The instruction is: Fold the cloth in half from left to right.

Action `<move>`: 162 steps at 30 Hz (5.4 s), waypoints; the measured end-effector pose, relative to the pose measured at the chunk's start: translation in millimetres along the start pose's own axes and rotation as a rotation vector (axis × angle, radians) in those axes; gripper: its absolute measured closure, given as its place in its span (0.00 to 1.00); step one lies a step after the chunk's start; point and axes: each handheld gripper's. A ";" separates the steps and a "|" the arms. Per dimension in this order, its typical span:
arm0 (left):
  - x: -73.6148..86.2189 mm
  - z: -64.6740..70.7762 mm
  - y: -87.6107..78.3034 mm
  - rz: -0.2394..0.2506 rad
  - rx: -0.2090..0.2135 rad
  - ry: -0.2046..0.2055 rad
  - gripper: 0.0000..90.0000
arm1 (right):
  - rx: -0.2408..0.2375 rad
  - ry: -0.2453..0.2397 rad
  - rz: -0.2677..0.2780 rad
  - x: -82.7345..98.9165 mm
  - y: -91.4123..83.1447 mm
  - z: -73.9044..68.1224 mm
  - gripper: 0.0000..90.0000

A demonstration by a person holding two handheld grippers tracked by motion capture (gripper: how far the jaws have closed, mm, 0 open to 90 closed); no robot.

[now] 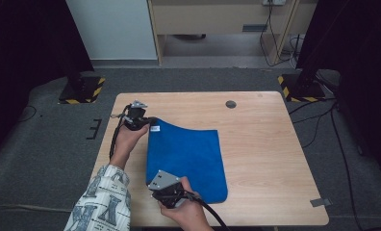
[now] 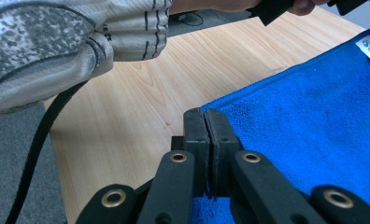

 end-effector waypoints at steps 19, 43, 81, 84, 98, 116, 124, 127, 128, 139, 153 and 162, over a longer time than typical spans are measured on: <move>11.9 -21.4 -19.5 -0.023 -0.020 -0.016 0.98 | -0.034 0.015 0.035 -13.2 22.6 -19.4 0.98; -11.9 47.2 53.8 -0.075 0.047 0.030 0.97 | 0.039 0.111 0.021 38.8 -25.4 23.5 0.98; -21.7 100.8 93.4 -0.102 0.112 0.061 0.97 | 0.115 0.151 -0.026 80.7 -82.0 51.4 0.98; -21.1 102.4 96.4 -0.101 0.112 0.055 0.97 | 0.112 0.156 -0.031 82.7 -83.5 51.9 0.98; -20.5 105.9 104.1 -0.095 0.126 0.037 0.95 | 0.111 0.173 -0.055 92.4 -83.9 57.3 0.98; -20.6 113.6 107.9 -0.053 0.186 -0.003 0.77 | 0.125 0.232 -0.108 103.1 -88.6 66.7 0.81; -22.1 117.5 108.2 -0.034 0.208 -0.015 0.76 | 0.130 0.259 -0.127 106.8 -92.8 72.3 0.73; -22.4 120.0 108.5 -0.040 0.216 -0.016 0.76 | 0.135 0.279 -0.141 108.7 -93.8 74.2 0.67; -22.4 121.3 108.4 -0.043 0.216 -0.016 0.76 | 0.135 0.291 -0.145 109.6 -94.0 75.1 0.64; -24.7 127.1 102.2 -0.038 0.189 0.061 0.65 | 0.163 0.316 -0.153 113.6 -95.7 83.1 0.43; -26.9 133.7 95.1 -0.013 0.176 0.138 0.41 | 0.180 0.295 -0.152 114.1 -89.5 86.1 0.25; -26.6 130.8 87.7 -0.007 0.157 0.157 0.22 | 0.181 0.284 -0.136 111.9 -83.7 94.1 0.19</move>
Point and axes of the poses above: each handheld gripper's, and its own axes: y roughly forward along the jaws, x roughly out of its underside, z roughly to its right, and after that the axes turned 2 degrees about z, right-handed
